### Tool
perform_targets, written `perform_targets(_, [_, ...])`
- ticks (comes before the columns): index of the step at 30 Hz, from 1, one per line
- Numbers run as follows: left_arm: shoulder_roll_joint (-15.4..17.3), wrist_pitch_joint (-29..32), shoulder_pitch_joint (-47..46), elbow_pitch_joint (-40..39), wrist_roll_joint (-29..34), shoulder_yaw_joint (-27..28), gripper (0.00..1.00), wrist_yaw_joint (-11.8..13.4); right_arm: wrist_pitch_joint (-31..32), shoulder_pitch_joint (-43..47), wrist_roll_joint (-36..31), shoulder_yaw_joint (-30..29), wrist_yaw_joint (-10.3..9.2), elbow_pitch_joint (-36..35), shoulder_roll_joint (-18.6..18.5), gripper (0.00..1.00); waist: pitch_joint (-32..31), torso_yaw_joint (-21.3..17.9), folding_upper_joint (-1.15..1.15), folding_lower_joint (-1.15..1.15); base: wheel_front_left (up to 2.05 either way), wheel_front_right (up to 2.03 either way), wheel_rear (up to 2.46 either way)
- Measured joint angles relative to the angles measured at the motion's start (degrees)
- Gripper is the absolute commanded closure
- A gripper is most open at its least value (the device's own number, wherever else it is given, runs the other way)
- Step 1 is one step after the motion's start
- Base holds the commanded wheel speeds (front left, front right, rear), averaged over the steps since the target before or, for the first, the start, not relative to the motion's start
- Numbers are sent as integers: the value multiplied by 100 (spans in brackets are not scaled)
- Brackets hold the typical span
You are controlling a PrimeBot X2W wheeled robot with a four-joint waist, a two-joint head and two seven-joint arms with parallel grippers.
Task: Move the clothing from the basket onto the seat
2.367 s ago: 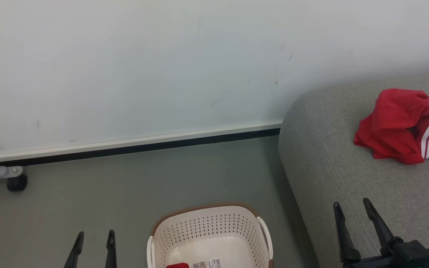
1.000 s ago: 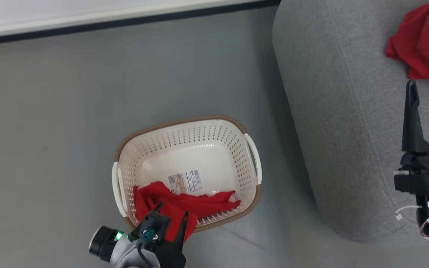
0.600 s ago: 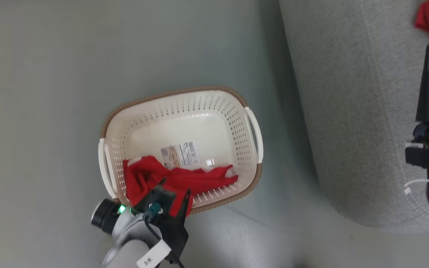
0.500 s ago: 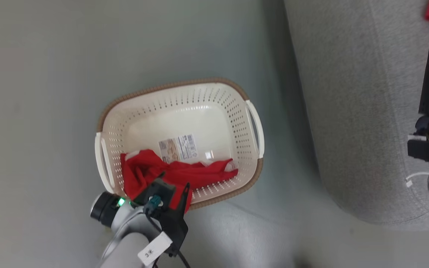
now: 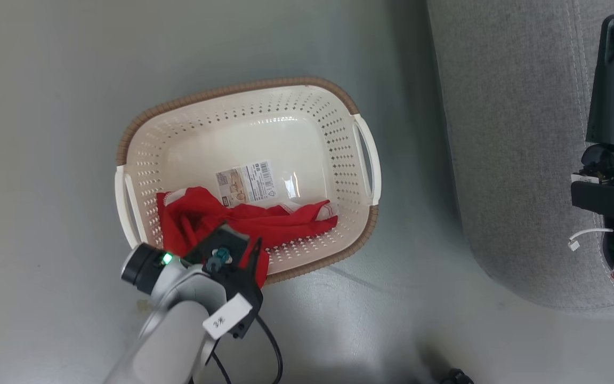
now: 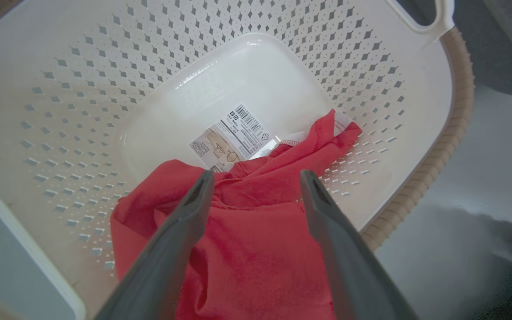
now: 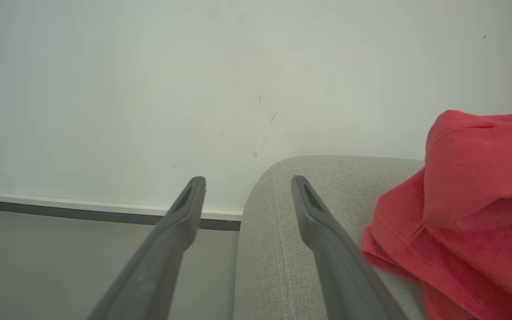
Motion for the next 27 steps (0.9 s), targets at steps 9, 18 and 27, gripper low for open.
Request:
perform_targets(9, [-32,347,-452,441,105,-52,0,24,0,-132,-58,84,53,-18,90,0,189,-129,0,0,0,0,0])
perform_targets(18, [-18,578,-673,866,174,-48,0,167,0,-219,-146,152,133,-31,181,0,358,-275,0,-1,0,0,0])
perform_targets(27, [67,828,-951,1223,333,-36,0,363,0,-246,-198,235,200,-40,309,0,546,-435,0,-1,0,0,0])
